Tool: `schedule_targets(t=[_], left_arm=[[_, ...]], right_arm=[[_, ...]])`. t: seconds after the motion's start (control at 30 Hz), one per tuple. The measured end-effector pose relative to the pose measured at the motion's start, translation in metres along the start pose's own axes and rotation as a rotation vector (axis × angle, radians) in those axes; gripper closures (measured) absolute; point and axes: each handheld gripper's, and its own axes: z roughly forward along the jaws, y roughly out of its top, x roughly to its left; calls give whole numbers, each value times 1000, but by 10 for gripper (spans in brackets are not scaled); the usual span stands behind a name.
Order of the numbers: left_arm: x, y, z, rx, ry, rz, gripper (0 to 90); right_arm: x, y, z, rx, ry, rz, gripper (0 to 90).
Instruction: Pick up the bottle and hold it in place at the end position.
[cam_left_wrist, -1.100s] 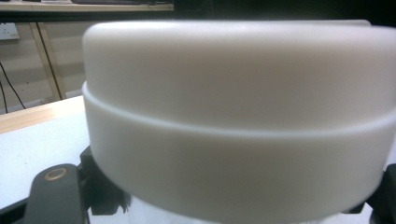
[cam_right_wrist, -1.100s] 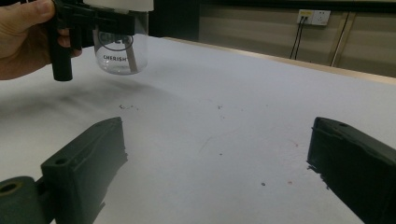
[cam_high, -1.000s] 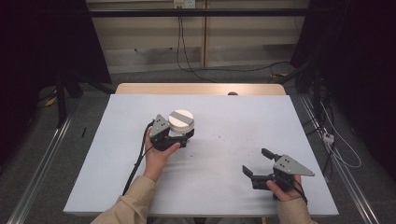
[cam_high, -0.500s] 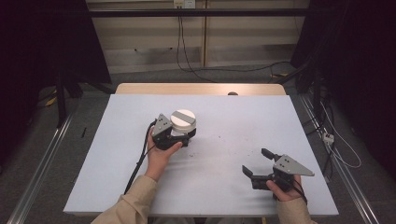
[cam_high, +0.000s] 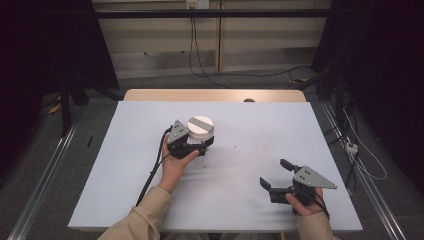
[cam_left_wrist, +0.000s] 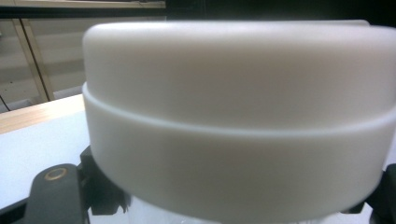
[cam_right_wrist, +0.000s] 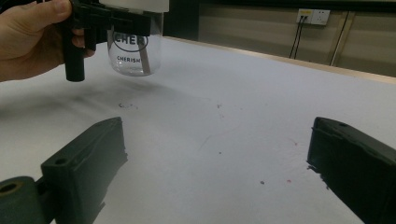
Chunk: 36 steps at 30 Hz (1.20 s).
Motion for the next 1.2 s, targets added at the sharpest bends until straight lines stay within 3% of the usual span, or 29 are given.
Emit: schedule_targets(t=[0.73, 1.2], left_arm=[[1, 2, 9, -23, -3, -9, 185], [-2, 3, 19, -9, -1, -7, 185]], right_arm=[[0, 0, 0, 0, -3, -1, 35], [-1, 0, 0, -1, -4, 1, 35]])
